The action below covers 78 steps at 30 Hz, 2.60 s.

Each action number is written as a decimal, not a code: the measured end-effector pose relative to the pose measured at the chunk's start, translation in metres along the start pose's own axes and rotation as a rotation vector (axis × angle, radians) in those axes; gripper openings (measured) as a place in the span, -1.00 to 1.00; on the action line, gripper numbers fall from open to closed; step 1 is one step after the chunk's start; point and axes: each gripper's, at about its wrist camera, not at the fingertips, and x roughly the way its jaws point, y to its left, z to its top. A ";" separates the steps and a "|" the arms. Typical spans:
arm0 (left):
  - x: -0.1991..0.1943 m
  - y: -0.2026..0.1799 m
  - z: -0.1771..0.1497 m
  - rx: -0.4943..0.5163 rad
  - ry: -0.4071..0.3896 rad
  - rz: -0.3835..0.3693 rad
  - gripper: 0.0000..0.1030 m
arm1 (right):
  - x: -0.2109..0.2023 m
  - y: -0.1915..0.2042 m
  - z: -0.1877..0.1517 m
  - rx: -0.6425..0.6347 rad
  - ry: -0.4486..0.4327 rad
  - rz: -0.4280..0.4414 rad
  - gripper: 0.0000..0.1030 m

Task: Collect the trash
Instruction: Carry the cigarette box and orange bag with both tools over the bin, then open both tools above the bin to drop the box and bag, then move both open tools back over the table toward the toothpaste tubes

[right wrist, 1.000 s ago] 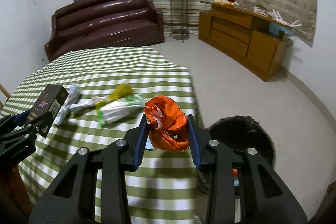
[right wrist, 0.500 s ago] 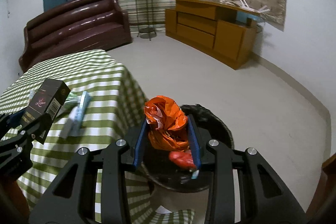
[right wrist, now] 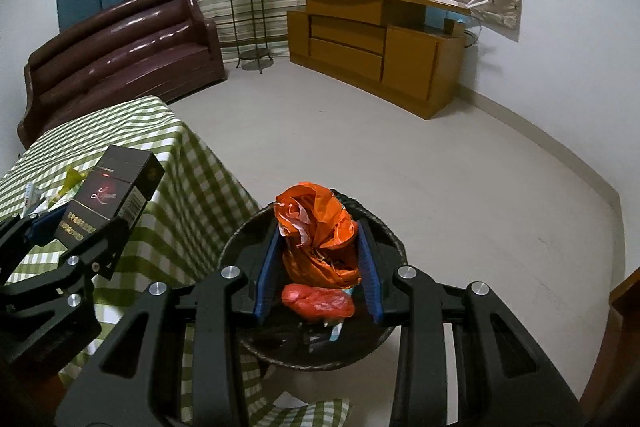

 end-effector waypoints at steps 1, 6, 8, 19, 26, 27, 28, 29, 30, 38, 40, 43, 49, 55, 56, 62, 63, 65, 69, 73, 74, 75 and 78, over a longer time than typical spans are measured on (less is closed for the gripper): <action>0.001 -0.002 0.001 0.001 0.002 0.000 0.06 | 0.001 -0.002 0.000 0.005 0.001 -0.001 -0.32; 0.012 -0.013 0.006 0.014 0.013 -0.006 0.06 | 0.004 -0.009 -0.002 0.018 0.005 -0.006 -0.32; 0.014 -0.017 0.007 0.020 0.015 -0.007 0.06 | 0.006 -0.011 -0.003 0.022 0.010 -0.007 -0.32; 0.027 -0.028 0.013 0.042 0.027 0.002 0.06 | 0.019 -0.017 0.003 0.055 0.028 -0.020 -0.31; 0.033 -0.038 0.018 0.063 0.031 0.004 0.06 | 0.023 -0.022 0.003 0.077 0.027 -0.029 -0.29; 0.035 -0.039 0.019 0.066 0.033 0.006 0.07 | 0.023 -0.024 0.003 0.083 0.026 -0.029 -0.28; 0.036 -0.040 0.019 0.067 0.035 0.007 0.07 | 0.023 -0.025 0.003 0.089 0.027 -0.028 -0.28; 0.036 -0.041 0.019 0.067 0.037 0.007 0.07 | 0.023 -0.026 0.003 0.094 0.026 -0.028 -0.27; 0.037 -0.041 0.019 0.067 0.041 0.006 0.07 | 0.023 -0.027 0.003 0.098 0.026 -0.029 -0.26; 0.042 -0.047 0.022 0.067 0.044 0.009 0.19 | 0.022 -0.027 0.002 0.101 0.018 -0.030 -0.14; 0.042 -0.048 0.022 0.065 0.045 0.008 0.20 | 0.022 -0.027 0.002 0.101 0.018 -0.032 -0.14; 0.041 -0.047 0.022 0.060 0.043 0.006 0.26 | 0.022 -0.027 0.002 0.102 0.018 -0.031 -0.14; 0.040 -0.043 0.022 0.053 0.041 0.006 0.30 | 0.021 -0.028 0.002 0.102 0.017 -0.031 -0.13; 0.033 -0.041 0.021 0.041 0.033 0.010 0.33 | 0.020 -0.028 0.002 0.097 0.016 -0.027 -0.12; 0.033 -0.040 0.021 0.039 0.033 0.010 0.33 | 0.020 -0.029 0.003 0.095 0.015 -0.027 -0.12; 0.026 -0.033 0.020 0.032 0.026 0.013 0.33 | 0.015 -0.024 0.005 0.089 0.010 -0.024 -0.12; 0.026 -0.032 0.021 0.030 0.025 0.014 0.33 | 0.014 -0.023 0.005 0.087 0.009 -0.023 -0.12; 0.023 -0.029 0.020 0.023 0.022 0.015 0.33 | 0.013 -0.020 0.006 0.084 0.008 -0.021 -0.12; 0.016 -0.020 0.020 0.008 0.019 0.024 0.33 | 0.012 -0.013 0.005 0.075 0.008 -0.013 -0.12; 0.010 -0.002 0.014 -0.009 0.024 0.046 0.34 | 0.011 -0.001 0.004 0.052 0.012 0.005 -0.12; 0.008 0.000 0.012 -0.012 0.026 0.052 0.33 | 0.010 0.003 0.004 0.044 0.014 0.011 -0.12; 0.007 0.005 0.011 -0.018 0.029 0.058 0.34 | 0.010 0.006 0.003 0.038 0.015 0.016 -0.12; 0.002 0.022 0.006 -0.040 0.035 0.081 0.34 | 0.010 0.020 0.001 0.013 0.020 0.035 -0.12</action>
